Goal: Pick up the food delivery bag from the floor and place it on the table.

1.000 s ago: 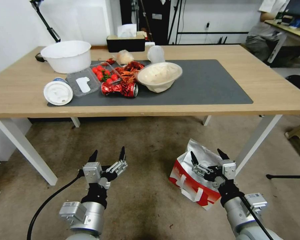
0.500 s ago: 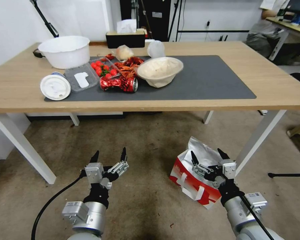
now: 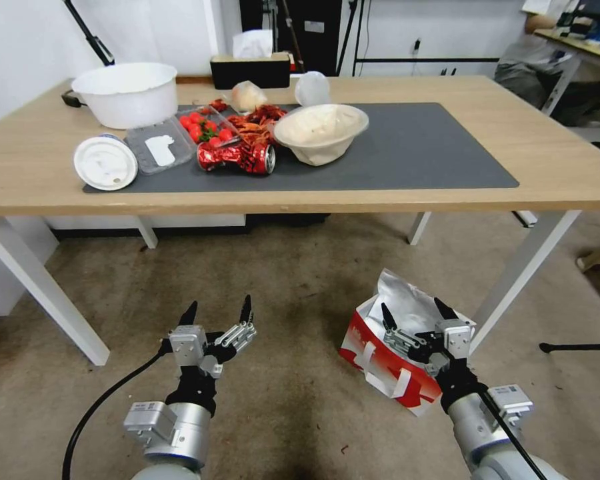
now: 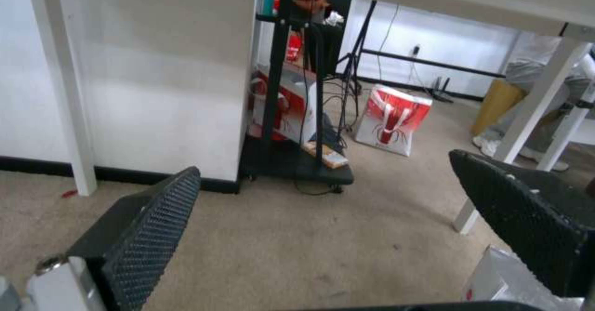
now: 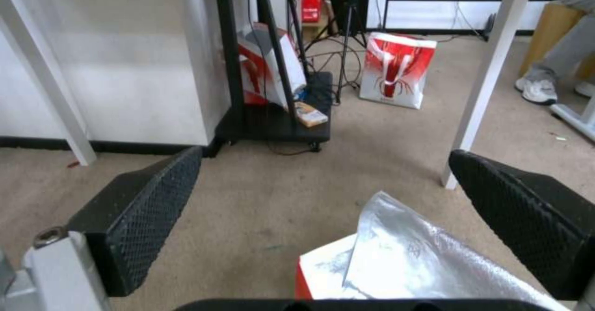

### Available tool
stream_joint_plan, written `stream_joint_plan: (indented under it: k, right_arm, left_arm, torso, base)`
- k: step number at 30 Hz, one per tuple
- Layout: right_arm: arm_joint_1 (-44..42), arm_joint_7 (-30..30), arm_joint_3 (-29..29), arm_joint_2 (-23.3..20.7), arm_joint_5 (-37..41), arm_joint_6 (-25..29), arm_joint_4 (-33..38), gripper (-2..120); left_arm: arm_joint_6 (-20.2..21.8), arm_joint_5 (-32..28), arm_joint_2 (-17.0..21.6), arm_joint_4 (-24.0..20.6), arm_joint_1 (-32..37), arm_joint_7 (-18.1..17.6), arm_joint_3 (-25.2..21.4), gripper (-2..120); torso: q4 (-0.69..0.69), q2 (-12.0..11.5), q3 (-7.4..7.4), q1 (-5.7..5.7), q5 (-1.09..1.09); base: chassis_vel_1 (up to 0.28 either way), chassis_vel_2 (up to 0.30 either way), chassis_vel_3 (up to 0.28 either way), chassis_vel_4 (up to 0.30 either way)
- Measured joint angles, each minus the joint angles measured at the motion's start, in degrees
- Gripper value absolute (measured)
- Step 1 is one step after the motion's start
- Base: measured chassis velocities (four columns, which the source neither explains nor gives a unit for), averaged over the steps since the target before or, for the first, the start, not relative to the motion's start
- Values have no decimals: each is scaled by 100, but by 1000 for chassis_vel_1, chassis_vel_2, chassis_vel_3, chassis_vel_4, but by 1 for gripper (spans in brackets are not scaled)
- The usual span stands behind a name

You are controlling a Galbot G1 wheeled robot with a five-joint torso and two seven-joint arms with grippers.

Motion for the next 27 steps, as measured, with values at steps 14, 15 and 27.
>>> stream_joint_plan:
  k: [14, 15, 27]
  right_arm:
    - [0, -11, 24, -13, -1, -7, -8, 100]
    - [-2, -12, 25, -13, 0, -7, -4, 100]
    - [-10, -15, 21, -8, 1, 2, 12, 100]
  left_arm:
    - [-34, 3, -6, 29, -33, -4, 13, 100]
    - [-34, 3, -6, 28, -34, -6, 10, 100]
    - [-58, 16, -25, 1, 6, -15, 11, 100]
  torso:
    - [0, -304, -207, -95, 0]
    - [0, -335, -230, -103, 1]
    - [0, -595, -426, -168, 1]
  base:
    - [0, 0, 0, 0]
    - [0, 0, 0, 0]
    - [0, 0, 0, 0]
